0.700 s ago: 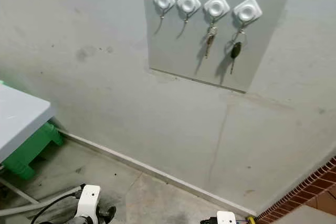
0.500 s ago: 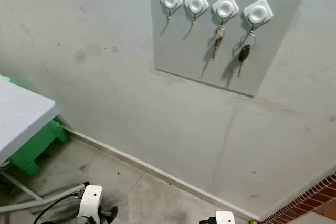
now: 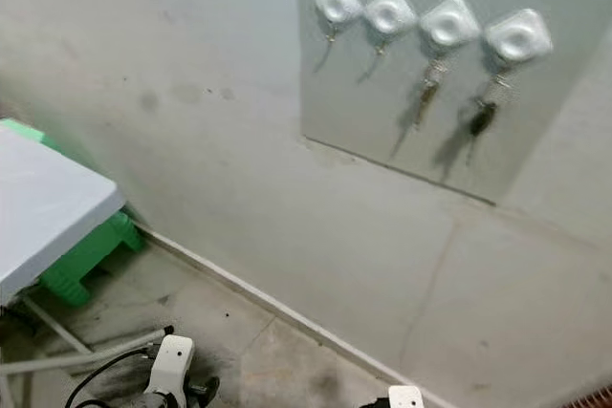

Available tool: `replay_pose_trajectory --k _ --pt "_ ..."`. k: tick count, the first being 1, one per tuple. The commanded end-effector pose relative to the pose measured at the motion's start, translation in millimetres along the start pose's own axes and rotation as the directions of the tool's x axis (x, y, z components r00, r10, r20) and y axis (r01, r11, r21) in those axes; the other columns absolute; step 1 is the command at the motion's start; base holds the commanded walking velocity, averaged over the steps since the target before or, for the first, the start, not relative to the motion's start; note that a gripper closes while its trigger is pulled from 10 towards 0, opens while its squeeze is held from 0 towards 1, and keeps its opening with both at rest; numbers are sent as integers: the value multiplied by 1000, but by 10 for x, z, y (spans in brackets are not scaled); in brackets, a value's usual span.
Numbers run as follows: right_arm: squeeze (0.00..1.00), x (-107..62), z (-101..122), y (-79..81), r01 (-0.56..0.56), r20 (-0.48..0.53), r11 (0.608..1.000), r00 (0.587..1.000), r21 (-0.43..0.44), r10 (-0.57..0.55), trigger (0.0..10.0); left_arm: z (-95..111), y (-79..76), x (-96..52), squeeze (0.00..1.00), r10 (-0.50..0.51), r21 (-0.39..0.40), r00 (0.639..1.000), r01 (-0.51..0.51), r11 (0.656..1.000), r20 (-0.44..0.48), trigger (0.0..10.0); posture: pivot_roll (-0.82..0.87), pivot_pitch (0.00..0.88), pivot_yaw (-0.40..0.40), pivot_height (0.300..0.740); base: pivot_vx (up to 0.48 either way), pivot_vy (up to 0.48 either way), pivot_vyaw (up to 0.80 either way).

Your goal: Hang keys on a hook

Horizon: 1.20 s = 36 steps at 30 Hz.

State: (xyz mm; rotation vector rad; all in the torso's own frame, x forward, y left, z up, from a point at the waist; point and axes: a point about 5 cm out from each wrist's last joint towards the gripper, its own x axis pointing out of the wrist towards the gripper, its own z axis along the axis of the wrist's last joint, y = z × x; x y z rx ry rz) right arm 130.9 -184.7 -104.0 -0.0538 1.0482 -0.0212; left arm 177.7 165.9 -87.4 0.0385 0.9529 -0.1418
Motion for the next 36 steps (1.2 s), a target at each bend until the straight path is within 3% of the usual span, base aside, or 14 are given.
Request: replay_pose_trajectory --k 1,36 --pt "0 -11 -50 -48 7 -24 1000 1000 -12 -7 10000 -2 -15 3 0 1 3 1000 -1 1000 -3 10000 -36 0 20 740 0 0 800" --pt "0 -17 -95 -40 8 -47 1000 999 -3 -8 10000 19 -17 9 0 16 -60 1000 -16 998 8 10000 -39 0 19 740 0 0 800"
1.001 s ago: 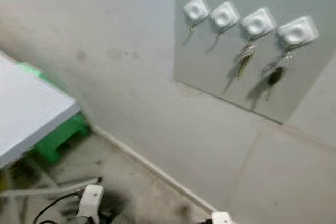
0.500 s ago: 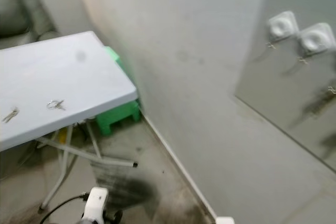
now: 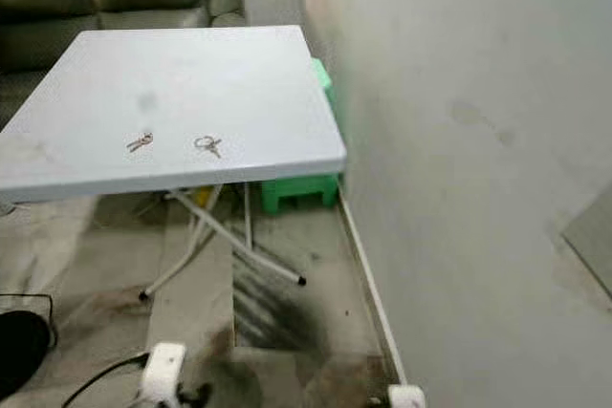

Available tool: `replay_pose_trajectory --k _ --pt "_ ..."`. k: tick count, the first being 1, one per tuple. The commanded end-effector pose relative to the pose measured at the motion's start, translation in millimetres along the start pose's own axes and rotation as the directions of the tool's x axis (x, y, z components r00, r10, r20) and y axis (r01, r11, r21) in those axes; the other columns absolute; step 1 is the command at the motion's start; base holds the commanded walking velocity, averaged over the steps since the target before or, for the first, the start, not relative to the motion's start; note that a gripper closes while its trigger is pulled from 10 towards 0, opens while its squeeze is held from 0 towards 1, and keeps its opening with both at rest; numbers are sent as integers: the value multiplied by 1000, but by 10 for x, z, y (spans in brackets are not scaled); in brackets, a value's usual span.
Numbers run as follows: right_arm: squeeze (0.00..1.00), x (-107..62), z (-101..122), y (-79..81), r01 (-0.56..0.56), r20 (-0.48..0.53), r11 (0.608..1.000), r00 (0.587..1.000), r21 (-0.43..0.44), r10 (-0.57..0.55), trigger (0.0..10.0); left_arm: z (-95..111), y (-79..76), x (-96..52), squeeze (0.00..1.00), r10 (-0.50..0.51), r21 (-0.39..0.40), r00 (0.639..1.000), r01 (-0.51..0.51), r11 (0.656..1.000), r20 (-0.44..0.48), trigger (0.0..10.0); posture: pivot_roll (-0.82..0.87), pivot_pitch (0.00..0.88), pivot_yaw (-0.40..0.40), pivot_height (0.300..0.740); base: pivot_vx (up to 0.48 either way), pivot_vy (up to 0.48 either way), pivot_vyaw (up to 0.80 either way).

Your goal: Hang keys on a hook

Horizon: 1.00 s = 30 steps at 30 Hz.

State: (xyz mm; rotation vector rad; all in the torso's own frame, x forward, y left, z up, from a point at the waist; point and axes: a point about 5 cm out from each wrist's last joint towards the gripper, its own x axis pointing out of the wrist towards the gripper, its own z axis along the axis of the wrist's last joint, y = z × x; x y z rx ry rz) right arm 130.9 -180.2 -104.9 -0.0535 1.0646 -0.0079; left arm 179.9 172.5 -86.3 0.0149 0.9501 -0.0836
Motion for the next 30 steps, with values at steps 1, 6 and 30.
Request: replay_pose_trajectory --k 1,6,30 --pt "0 -23 -94 -83 19 -31 1000 999 4 -19 10000 -4 -83 8 0 -24 -18 1000 24 1000 4 10000 -39 0 21 740 0 0 800" --pt "0 -24 -100 -82 17 -34 1000 999 2 -17 10000 -4 -75 7 0 -22 -28 1000 22 999 7 10000 -40 0 22 740 0 0 800" --pt "0 -33 -136 -82 21 -39 999 999 49 -19 10000 0 -27 -1 0 -17 -54 1000 18 998 18 10000 -39 0 26 740 0 113 159"
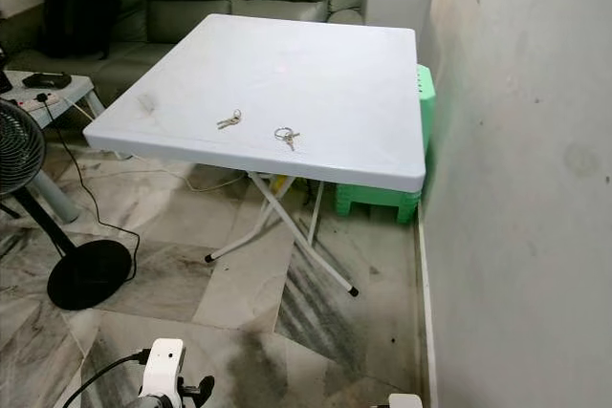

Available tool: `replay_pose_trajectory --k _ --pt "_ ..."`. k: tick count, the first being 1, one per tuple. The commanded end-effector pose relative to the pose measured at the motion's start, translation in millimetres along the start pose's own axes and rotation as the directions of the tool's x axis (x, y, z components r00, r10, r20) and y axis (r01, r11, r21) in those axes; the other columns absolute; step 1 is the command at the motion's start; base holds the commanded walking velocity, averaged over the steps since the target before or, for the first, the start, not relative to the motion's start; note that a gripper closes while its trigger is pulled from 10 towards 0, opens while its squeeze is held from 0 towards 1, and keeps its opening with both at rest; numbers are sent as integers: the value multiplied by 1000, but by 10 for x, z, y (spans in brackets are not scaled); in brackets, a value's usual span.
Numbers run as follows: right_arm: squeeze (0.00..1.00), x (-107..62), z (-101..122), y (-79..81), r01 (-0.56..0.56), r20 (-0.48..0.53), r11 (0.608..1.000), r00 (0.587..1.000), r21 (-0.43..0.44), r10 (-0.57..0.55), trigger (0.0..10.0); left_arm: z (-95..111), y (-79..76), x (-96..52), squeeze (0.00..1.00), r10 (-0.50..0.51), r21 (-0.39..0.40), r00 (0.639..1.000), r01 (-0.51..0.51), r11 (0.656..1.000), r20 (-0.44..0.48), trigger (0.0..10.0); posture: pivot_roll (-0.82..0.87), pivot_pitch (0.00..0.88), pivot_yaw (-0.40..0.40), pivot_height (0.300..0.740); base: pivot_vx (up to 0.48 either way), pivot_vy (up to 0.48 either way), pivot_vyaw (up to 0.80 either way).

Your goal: Hang keys on a hook

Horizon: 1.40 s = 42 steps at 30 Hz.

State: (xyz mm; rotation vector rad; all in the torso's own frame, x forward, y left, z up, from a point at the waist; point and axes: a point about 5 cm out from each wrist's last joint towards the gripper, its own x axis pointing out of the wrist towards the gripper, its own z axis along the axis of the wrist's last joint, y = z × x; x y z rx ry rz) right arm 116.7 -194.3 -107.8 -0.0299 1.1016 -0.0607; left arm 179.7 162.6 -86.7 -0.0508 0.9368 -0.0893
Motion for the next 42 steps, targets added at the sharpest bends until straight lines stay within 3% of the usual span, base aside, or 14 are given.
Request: replay_pose_trajectory --k 1,42 --pt "0 5 4 54 -12 0 1000 1000 5 12 10000 4 72 -12 0 16 0 1000 -16 1000 3 10000 -39 0 26 740 0 379 0" --pt "0 -9 -58 24 -2 -16 1000 1000 14 2 10000 -12 77 -15 0 20 -21 1000 -20 1000 -1 10000 -38 0 20 740 0 415 0"
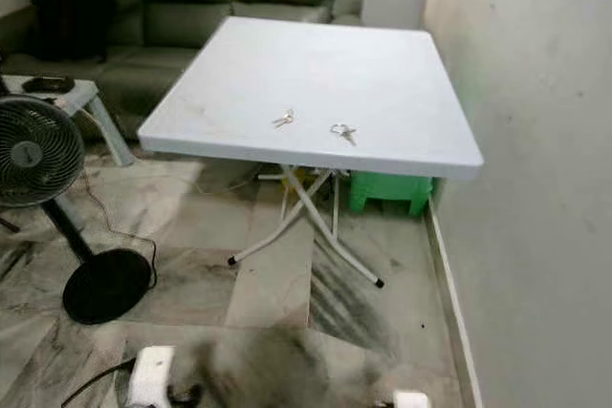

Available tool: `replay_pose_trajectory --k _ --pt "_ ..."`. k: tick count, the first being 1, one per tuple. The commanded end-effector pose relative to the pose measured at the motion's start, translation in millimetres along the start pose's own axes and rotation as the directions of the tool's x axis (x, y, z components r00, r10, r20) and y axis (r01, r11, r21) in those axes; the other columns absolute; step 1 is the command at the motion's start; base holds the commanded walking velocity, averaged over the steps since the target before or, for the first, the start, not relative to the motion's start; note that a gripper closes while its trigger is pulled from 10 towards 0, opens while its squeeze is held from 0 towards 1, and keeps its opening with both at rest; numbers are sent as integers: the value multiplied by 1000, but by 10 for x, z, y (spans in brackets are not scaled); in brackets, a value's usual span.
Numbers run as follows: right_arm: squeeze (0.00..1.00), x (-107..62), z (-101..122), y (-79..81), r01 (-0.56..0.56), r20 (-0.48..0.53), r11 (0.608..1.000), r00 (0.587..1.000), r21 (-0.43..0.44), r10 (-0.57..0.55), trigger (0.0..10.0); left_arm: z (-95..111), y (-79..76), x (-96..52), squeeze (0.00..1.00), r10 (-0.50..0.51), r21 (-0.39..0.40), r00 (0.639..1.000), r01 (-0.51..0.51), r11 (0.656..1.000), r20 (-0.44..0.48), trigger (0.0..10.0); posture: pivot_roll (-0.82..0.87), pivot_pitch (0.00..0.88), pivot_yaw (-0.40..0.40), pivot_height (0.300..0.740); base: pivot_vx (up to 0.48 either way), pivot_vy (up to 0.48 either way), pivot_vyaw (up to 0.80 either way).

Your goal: Hang keys on a hook

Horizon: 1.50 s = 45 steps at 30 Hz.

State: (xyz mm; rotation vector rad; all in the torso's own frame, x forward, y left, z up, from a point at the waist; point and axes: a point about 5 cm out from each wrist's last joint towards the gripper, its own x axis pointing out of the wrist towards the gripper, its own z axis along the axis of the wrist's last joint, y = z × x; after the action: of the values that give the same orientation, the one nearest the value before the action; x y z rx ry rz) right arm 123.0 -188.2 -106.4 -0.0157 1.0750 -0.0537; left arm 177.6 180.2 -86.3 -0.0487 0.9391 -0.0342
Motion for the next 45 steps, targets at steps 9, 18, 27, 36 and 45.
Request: replay_pose_trajectory --k 9,18,27,36,45 --pt "0 -25 -122 -45 14 -45 1000 999 14 -13 10000 14 -104 18 0 -30 -2 1000 30 1000 2 10000 -40 0 20 740 0 480 0" --pt "0 -25 -122 -50 14 -47 1000 999 20 -13 10000 12 -111 18 0 -29 -2 1000 29 1000 2 10000 -37 0 20 740 0 480 0" --pt "0 -28 -131 -57 15 -50 1000 999 27 -14 10000 18 -104 19 0 -26 0 1000 26 1000 3 10000 -36 0 20 740 0 213 0" --pt "0 -29 -137 -55 14 -52 1000 999 24 -13 10000 8 -101 20 0 -13 7 1000 14 1000 -9 10000 -34 0 18 740 0 0 0" --pt "0 -29 -129 -63 7 -44 1000 999 -4 -7 10000 30 -109 20 0 -20 35 1000 19 999 11 10000 -28 0 16 740 0 0 0"
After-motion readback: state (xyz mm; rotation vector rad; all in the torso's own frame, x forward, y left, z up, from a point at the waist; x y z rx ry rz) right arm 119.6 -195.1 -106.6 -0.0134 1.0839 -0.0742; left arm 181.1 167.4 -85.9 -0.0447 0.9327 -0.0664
